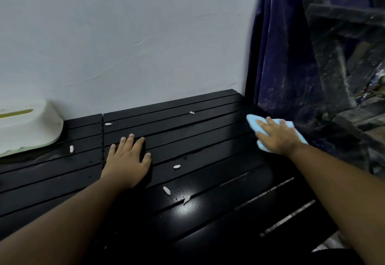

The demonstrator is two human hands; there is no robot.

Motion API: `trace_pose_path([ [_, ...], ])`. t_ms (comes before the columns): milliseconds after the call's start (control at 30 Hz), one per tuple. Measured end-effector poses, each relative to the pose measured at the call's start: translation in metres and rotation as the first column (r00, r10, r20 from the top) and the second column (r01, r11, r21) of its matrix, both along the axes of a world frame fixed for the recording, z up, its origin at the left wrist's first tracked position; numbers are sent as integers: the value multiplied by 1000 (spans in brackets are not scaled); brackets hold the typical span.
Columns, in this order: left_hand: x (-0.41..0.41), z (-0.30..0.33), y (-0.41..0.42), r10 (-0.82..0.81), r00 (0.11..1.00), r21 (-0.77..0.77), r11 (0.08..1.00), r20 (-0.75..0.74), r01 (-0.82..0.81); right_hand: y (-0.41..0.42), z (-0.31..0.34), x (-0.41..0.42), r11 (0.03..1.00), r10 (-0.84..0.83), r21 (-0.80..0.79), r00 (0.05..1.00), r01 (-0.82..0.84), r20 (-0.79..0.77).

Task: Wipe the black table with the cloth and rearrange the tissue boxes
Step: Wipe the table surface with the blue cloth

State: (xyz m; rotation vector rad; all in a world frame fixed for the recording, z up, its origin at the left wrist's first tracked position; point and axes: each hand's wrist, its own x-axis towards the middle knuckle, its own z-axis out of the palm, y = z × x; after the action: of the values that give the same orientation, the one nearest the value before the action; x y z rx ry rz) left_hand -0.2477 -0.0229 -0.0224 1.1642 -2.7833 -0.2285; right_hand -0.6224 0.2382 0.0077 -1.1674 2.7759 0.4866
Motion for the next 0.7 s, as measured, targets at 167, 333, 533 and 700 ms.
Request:
trace_pose_path([
  [167, -2, -2, -2, 1, 1000, -8, 1000, 1, -1, -49, 9, 9, 881, -411, -214, 907, 422, 96],
  [333, -3, 0, -2, 7, 1000, 4, 1000, -11, -7, -117, 3, 67, 963, -128, -213, 975, 166, 181],
  [533, -4, 7, -3, 10, 999, -8, 1000, 33, -10, -141, -11, 182, 858, 474, -315, 860, -405, 187],
  [700, -10, 19, -25, 4, 1000, -70, 998, -8, -5, -116, -7, 130, 849, 506, -272, 845, -453, 173],
])
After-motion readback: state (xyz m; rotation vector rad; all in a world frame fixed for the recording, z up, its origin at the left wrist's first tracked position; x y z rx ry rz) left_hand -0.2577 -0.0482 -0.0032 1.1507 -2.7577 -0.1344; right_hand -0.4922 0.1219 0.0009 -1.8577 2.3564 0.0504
